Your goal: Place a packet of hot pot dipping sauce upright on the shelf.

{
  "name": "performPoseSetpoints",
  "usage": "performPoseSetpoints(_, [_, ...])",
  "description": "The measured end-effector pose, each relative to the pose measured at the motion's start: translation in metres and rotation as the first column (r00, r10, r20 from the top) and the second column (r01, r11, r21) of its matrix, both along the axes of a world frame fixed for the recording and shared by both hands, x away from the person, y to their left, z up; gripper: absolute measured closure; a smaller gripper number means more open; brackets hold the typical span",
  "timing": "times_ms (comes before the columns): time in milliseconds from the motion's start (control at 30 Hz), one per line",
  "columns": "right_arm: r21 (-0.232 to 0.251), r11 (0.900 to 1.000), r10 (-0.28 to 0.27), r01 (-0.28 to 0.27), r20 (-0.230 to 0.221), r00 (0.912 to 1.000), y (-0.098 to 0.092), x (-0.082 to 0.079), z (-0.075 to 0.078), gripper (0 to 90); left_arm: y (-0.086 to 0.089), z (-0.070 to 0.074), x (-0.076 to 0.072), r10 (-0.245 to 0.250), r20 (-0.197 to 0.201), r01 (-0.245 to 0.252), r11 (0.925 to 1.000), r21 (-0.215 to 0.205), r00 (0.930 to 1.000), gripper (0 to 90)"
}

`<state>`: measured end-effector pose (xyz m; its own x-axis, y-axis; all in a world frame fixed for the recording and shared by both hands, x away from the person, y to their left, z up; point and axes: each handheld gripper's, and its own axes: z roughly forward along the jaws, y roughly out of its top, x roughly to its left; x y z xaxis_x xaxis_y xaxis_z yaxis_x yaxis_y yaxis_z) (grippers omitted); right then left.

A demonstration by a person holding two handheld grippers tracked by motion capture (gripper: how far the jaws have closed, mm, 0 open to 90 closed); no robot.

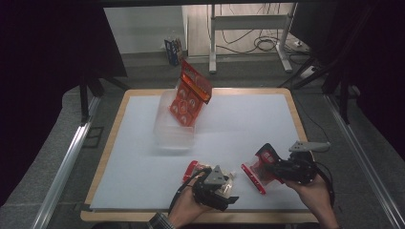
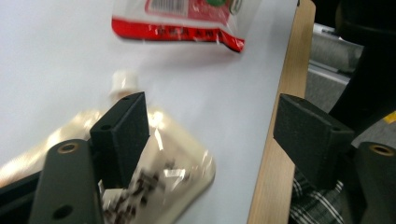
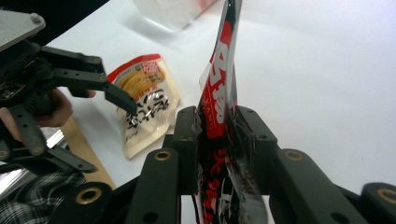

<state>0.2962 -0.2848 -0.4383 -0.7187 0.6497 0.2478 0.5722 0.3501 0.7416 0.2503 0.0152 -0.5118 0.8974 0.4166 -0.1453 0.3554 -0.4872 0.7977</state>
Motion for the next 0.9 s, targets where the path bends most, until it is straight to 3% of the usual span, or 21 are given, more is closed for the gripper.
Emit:
performPoseSetpoints(33, [-0.004, 1.000, 0.002, -0.001, 0.005, 1.0000, 0.003, 0.002, 0.002, 70.1, 0.006, 0.000, 0.000, -0.002, 0.005, 0.002, 0.9999, 0.013, 1.0000, 25.1])
performPoseSetpoints(133, [-0.012, 1.000, 0.007, -0.007, 0.019, 0.9998, 0.009, 0.007, 0.005, 70.1, 0.017, 0.000, -0.002, 0.028, -0.004, -0.028, 0.9995, -0.013, 0.9996, 21.7])
performPoseSetpoints(333, [-0.026, 0.999, 0.022, -0.021, 0.036, 0.9991, 0.021, 0.017, 0.012, 70.2, 0.037, 0.005, -0.005, 0.081, 0.032, -0.080, 0.9966, -0.021, 0.9962, 16.2])
performPoseSetpoints(533, [-0.031, 0.999, 0.033, -0.031, 0.050, 0.9982, 0.032, 0.029, 0.019, 70.2, 0.056, 0.005, -0.007, 0.130, 0.064, -0.130, 0.9915, -0.002, 0.9894, 11.8])
performPoseSetpoints(900, [-0.036, 0.998, 0.053, -0.051, 0.073, 0.9959, 0.054, 0.053, 0.030, 70.2, 0.084, 0.004, -0.014, 0.202, 0.078, -0.205, 0.9783, 0.031, 0.9763, 8.3])
